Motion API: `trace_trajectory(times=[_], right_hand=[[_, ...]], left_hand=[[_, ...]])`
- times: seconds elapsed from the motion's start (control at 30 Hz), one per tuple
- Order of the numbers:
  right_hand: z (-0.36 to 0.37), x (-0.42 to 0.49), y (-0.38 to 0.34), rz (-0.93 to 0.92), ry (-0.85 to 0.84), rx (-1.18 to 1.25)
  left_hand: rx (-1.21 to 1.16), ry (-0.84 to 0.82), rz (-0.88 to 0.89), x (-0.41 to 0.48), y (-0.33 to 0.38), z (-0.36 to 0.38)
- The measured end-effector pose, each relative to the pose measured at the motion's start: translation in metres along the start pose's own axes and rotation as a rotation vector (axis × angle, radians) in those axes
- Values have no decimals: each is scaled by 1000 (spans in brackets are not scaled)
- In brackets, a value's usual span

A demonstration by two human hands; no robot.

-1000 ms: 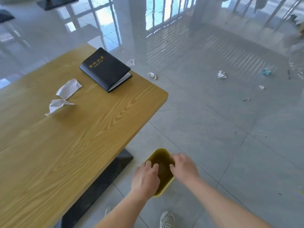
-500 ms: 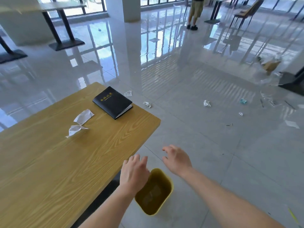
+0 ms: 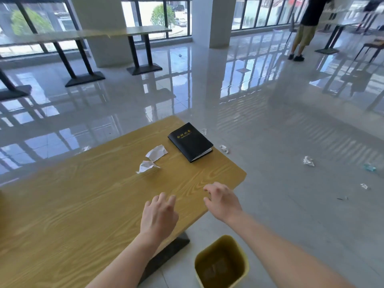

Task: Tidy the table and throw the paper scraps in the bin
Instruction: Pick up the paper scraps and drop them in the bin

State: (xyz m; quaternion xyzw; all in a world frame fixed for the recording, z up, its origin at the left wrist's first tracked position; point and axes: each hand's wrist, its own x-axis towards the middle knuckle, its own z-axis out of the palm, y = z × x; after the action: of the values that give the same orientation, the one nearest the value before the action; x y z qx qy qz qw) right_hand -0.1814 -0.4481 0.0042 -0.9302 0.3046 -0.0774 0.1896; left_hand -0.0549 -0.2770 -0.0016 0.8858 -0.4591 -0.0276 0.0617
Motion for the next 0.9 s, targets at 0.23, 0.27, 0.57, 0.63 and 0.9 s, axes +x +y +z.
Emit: trace_trajectory(times=[0.23, 0.27, 0.57, 0.63, 0.9], right_hand=[[41, 67, -62, -11, -80, 13], [46, 78, -69, -10, -94, 11], [80, 181, -108, 59, -145, 8], [86, 202, -115, 73, -136, 11], [113, 277, -136, 56, -165, -49]], left_hand=[[-7, -44, -122, 35, -86, 2], [-13, -49, -131, 41, -97, 3], [-136, 2, -132, 102, -164, 21], [-176, 17, -140, 115, -174, 24], [-190, -25, -86, 169, -193, 36]])
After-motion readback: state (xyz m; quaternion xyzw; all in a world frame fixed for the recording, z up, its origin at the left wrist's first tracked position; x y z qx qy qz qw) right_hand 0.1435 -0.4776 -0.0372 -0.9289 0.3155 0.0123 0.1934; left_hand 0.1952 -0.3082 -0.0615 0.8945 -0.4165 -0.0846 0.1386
